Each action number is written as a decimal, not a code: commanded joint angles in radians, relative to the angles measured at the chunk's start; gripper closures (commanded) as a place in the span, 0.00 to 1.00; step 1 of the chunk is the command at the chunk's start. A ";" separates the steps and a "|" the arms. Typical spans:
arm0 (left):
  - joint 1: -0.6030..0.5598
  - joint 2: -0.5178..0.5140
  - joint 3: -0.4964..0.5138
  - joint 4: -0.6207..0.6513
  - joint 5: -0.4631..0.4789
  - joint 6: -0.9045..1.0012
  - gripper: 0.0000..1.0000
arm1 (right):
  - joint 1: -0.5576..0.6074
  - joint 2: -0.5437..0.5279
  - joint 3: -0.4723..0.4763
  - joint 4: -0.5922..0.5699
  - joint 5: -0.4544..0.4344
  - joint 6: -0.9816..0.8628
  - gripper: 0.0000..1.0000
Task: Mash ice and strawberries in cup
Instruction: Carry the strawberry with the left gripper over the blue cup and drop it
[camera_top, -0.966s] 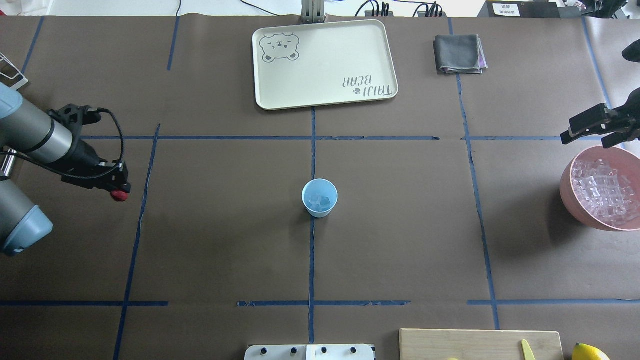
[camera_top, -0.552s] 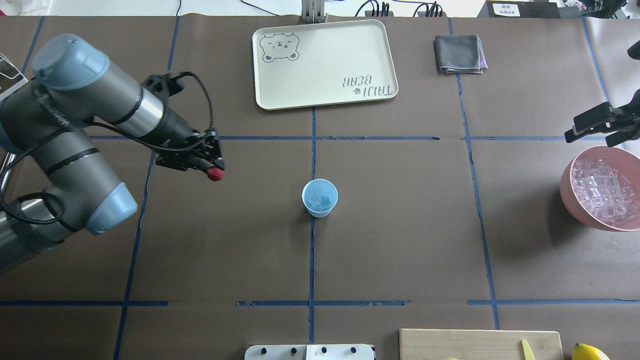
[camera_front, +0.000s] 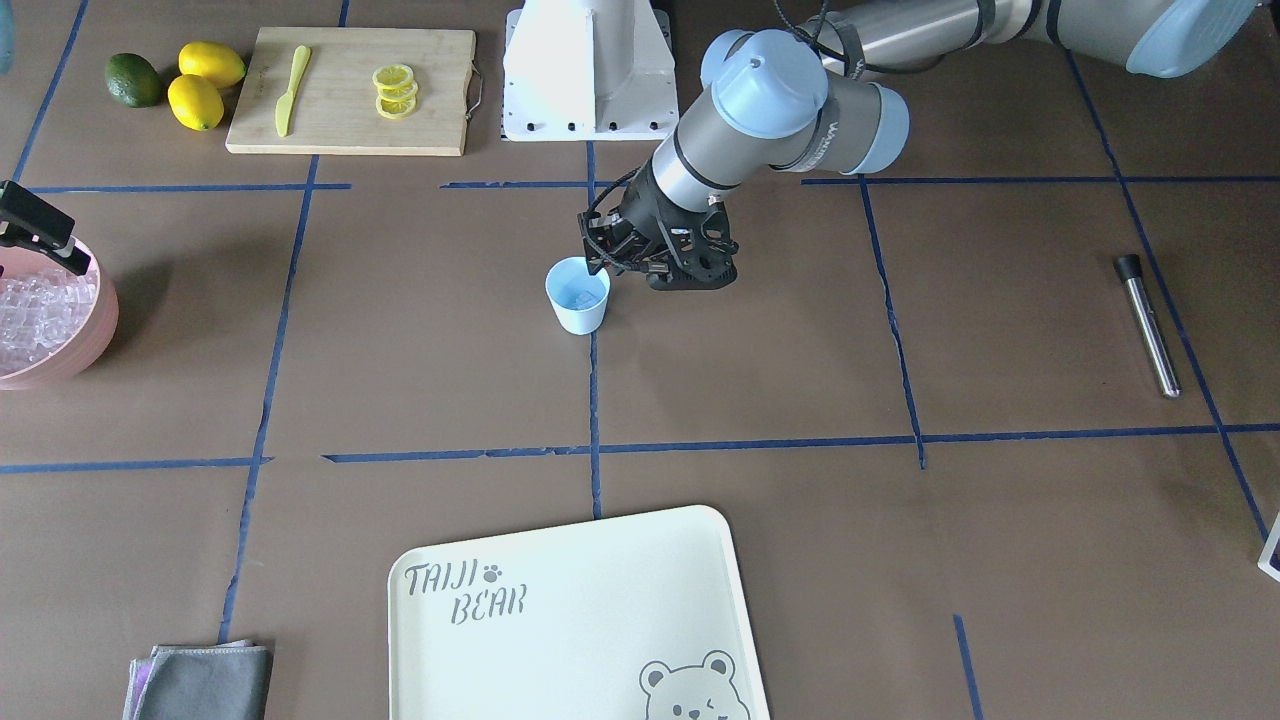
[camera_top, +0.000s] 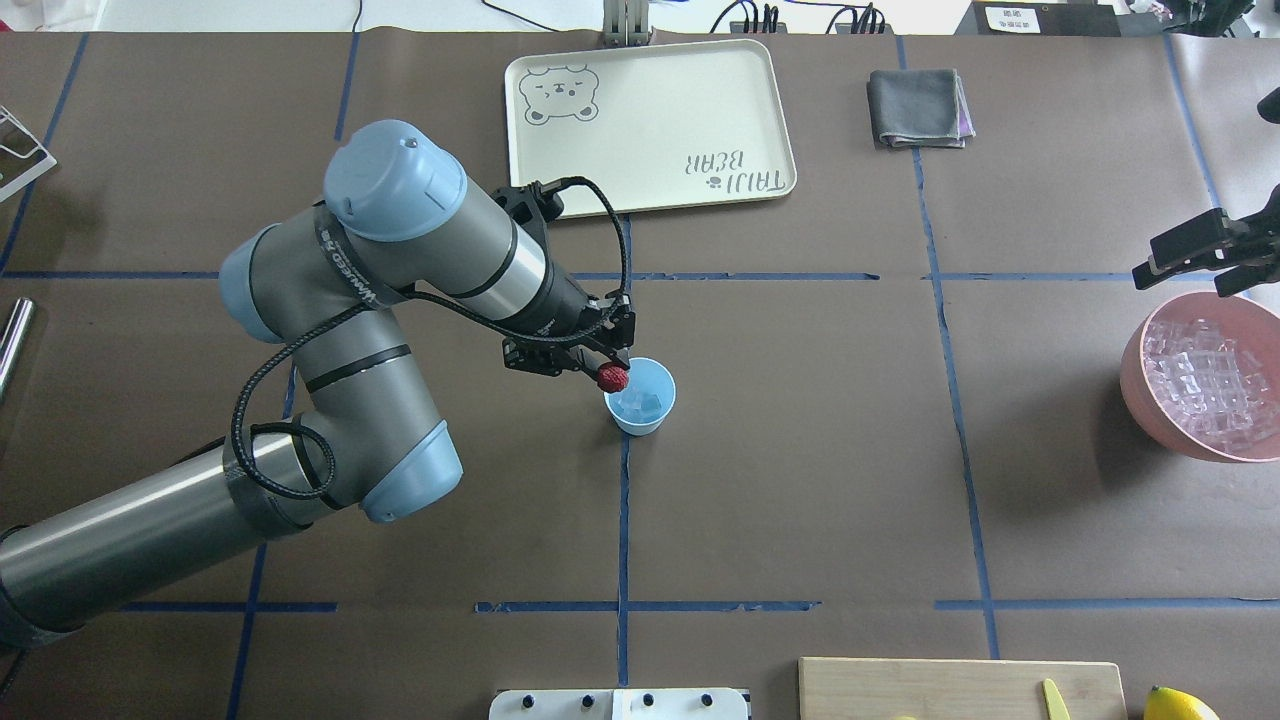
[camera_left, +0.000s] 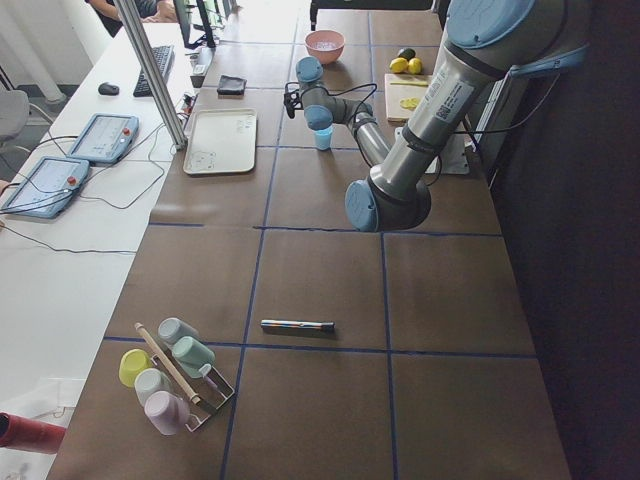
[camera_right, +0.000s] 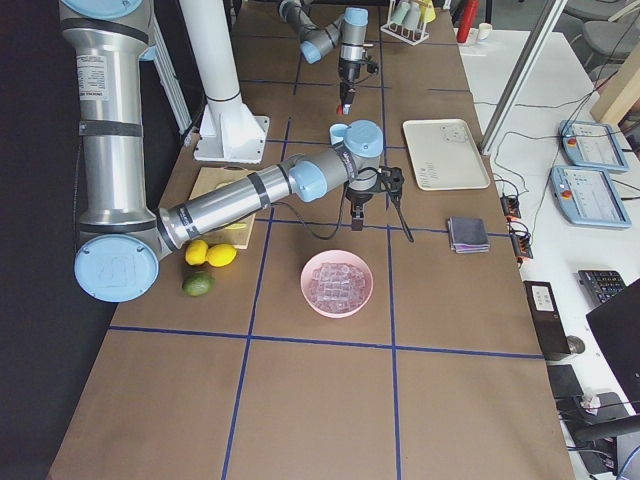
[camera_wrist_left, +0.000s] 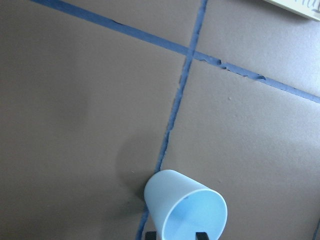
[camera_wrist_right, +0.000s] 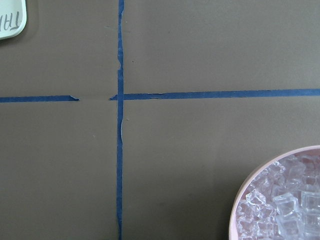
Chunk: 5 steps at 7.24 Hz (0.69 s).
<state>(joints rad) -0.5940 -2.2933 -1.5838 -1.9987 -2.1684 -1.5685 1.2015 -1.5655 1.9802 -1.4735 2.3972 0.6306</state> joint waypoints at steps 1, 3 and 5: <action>0.019 -0.017 0.016 -0.003 0.019 0.001 0.93 | -0.002 0.010 -0.001 -0.001 -0.007 0.000 0.00; 0.029 -0.018 0.015 -0.008 0.053 0.004 0.31 | -0.002 0.013 -0.001 0.002 -0.009 -0.002 0.00; 0.028 -0.017 0.011 -0.008 0.055 0.005 0.24 | -0.002 0.010 0.000 0.004 -0.009 -0.002 0.00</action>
<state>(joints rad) -0.5658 -2.3112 -1.5707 -2.0062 -2.1160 -1.5639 1.1996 -1.5533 1.9791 -1.4708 2.3885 0.6291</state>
